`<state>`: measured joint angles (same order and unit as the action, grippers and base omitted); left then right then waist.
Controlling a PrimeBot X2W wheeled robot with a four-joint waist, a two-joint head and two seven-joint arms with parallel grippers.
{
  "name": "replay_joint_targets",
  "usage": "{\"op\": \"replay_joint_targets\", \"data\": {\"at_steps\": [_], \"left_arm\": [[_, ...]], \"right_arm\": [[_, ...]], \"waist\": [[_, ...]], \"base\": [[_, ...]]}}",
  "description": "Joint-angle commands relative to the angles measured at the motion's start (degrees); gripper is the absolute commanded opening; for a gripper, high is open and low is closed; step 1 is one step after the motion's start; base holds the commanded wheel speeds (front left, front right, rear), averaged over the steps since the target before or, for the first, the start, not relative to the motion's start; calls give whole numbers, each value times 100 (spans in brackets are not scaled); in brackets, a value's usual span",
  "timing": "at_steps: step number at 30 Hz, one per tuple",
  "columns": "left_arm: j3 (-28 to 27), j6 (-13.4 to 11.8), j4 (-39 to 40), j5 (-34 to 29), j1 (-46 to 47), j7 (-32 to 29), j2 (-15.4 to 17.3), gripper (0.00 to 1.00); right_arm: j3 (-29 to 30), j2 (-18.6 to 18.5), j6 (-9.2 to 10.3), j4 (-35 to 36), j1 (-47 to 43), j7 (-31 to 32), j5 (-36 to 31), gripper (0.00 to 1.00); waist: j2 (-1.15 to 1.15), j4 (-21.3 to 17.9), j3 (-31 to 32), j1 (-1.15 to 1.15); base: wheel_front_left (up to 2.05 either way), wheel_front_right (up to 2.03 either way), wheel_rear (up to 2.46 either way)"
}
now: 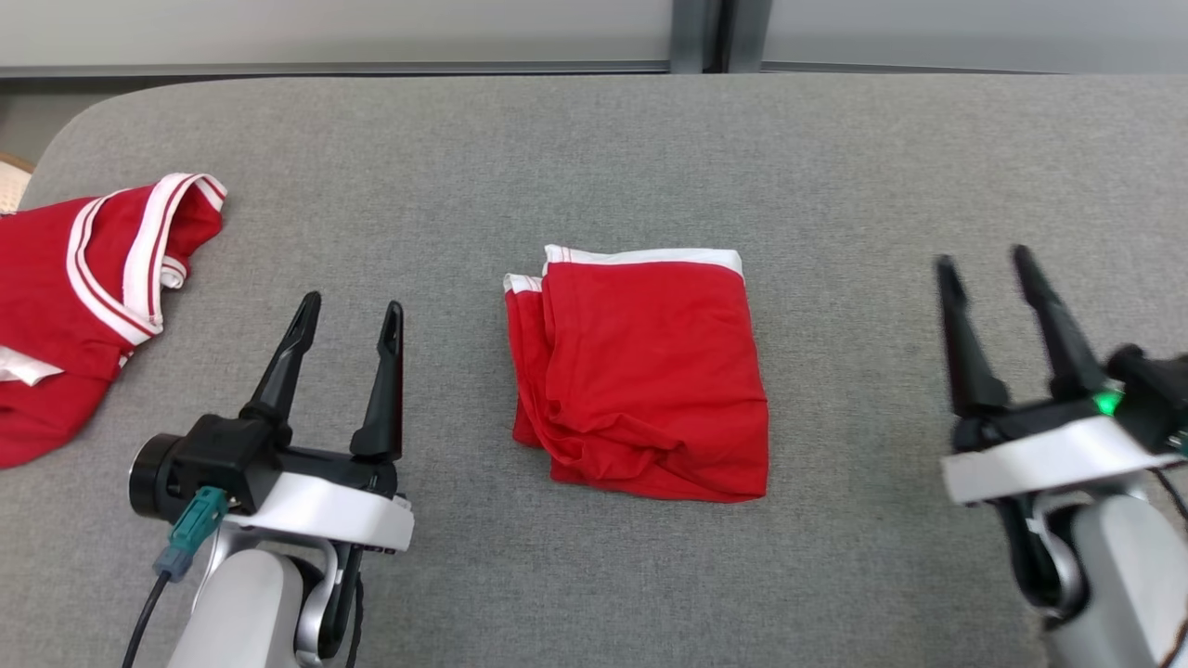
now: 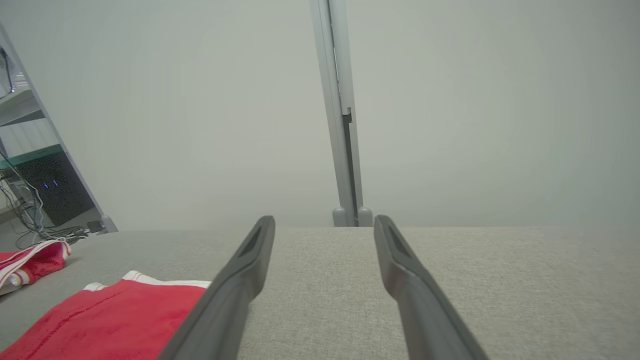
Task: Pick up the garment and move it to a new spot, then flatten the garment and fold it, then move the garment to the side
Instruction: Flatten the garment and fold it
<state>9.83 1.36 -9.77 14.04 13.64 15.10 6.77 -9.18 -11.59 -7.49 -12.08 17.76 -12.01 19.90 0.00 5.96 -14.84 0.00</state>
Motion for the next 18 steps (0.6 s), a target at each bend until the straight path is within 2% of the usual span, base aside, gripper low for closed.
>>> {"op": "replay_joint_targets", "data": {"at_steps": [1,4,10,18], "left_arm": [[-41,-39,20,-23,-40,5,57,100],[-74,-81,47,-16,-146,5,106,100],[-69,-105,49,18,-321,-23,146,100],[0,-131,89,71,-755,-162,227,100]], "right_arm": [[179,-21,0,126,-157,78,-116,100],[518,6,0,413,-426,251,-314,100],[775,93,1,784,-810,508,-506,100],[904,170,1,1117,-1440,796,-640,100]], "waist": [[0,-40,32,0],[0,-103,88,0],[0,-176,295,0],[0,-247,790,0]], "base": [[0,0,0],[0,0,0],[0,0,0],[0,0,0]]}}
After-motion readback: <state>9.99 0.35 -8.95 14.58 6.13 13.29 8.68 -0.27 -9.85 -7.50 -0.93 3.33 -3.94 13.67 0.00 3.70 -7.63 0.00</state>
